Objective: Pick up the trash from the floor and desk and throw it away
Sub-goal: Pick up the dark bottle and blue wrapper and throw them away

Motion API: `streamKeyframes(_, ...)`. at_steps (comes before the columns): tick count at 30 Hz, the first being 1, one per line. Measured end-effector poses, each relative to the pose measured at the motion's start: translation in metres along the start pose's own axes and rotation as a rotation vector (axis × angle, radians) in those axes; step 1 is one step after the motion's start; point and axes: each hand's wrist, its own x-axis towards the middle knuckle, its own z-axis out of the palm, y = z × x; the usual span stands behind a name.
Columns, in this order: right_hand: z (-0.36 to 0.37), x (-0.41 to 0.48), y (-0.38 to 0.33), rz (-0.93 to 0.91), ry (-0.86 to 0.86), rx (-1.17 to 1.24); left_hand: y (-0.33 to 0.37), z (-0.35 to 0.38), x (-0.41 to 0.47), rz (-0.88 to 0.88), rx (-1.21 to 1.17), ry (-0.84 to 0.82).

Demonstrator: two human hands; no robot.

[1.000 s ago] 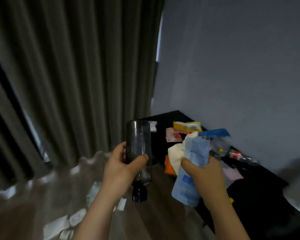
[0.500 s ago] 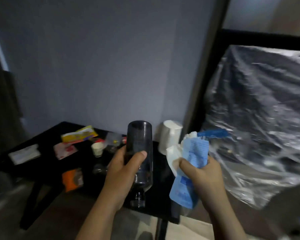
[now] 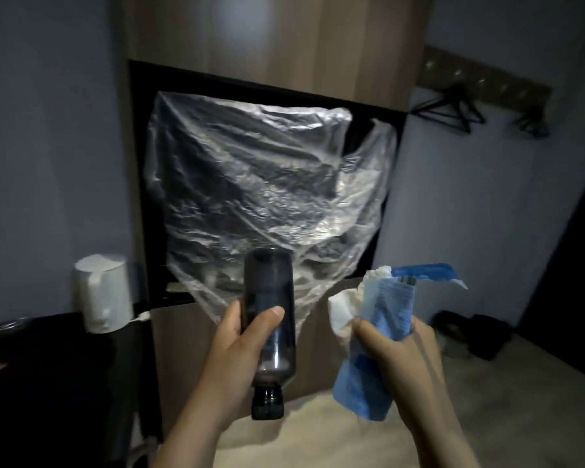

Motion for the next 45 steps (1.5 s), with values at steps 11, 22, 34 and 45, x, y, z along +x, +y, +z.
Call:
streamKeyframes(11, -0.25, 0.029, 0.056, 0.127, 0.467, -0.052, -0.084, 0.254, 0.009, -0.147, -0.078, -0.361)
streamKeyframes(22, -0.381, 0.095, 0.144, 0.25, 0.661, -0.123, -0.182, 0.419, 0.072, -0.23, -0.015, -0.523)
streamKeyframes(34, -0.482, 0.292, 0.219, 0.261, 0.729, -0.214, -0.264, 0.588, 0.245, -0.247, -0.031, -0.566)
streamKeyframes(45, -0.604, 0.433, 0.313, 0.288, 0.727, -0.174, -0.338, 0.748, 0.337, -0.211, 0.042, -0.53)
